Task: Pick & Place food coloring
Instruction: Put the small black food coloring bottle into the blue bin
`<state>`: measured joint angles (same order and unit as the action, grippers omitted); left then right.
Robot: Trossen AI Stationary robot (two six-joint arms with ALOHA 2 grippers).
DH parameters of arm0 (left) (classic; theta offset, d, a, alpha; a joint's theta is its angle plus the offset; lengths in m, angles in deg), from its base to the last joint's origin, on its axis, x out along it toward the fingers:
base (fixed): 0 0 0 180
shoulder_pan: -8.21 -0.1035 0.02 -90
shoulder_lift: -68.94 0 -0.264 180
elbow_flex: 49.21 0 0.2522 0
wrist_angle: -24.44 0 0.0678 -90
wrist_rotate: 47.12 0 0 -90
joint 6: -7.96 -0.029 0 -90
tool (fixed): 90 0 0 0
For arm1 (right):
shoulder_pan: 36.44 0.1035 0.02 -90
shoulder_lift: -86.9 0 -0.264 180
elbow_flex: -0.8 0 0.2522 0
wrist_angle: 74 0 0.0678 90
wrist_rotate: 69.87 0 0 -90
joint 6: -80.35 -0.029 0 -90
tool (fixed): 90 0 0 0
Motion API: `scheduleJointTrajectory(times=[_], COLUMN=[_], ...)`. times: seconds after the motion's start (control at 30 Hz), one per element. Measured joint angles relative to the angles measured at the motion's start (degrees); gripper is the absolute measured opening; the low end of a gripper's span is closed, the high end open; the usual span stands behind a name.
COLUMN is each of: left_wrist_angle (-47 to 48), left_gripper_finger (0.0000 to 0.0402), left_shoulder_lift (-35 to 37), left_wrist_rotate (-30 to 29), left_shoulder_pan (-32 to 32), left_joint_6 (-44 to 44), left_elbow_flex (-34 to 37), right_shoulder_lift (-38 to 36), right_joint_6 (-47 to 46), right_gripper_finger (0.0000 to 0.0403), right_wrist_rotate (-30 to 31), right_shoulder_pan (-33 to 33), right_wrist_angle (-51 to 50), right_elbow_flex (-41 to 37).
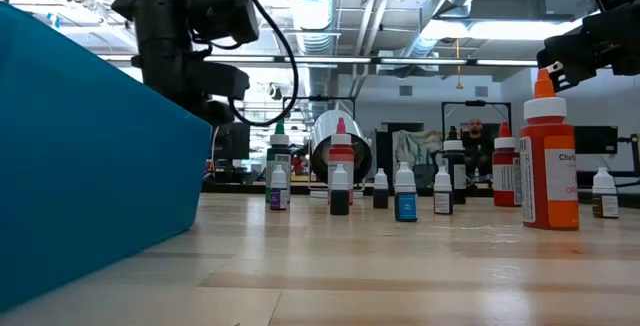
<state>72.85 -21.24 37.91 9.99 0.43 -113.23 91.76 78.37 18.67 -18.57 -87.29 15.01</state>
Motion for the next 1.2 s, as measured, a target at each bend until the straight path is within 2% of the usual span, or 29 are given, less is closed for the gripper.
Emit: scheduleJointTrajectory(times=[0.37,0.83,1.2], left_wrist_angle=[-0.72,-1.57,-2.63], left_gripper_finger=[0.0131,0.0054,0.006], left_shoulder_lift=[0.0,0.04,3.57], left_wrist_rotate=[-0.48,-0.66,-1.76], left_shoulder_pan=[0.0,1.15,2.76], left_joint_6=[-0.24,-0.27,-0.99], left_elbow_flex=[0.0,-0.07,-0.07], right_shoulder_lift=[0.0,-0.02,0.0], right_joint_6=[0.0,0.0,0.0], right_gripper_finger=[0.0159,0.0159,0.0159], right_wrist_rotate=[0.0,0.0,0.01], right_shoulder_pan=[-0.01,-0.02,0.0], right_wrist_angle=[-0.01,-0.02,-0.02], right_elbow_flex=[0.0,0.0,0.0])
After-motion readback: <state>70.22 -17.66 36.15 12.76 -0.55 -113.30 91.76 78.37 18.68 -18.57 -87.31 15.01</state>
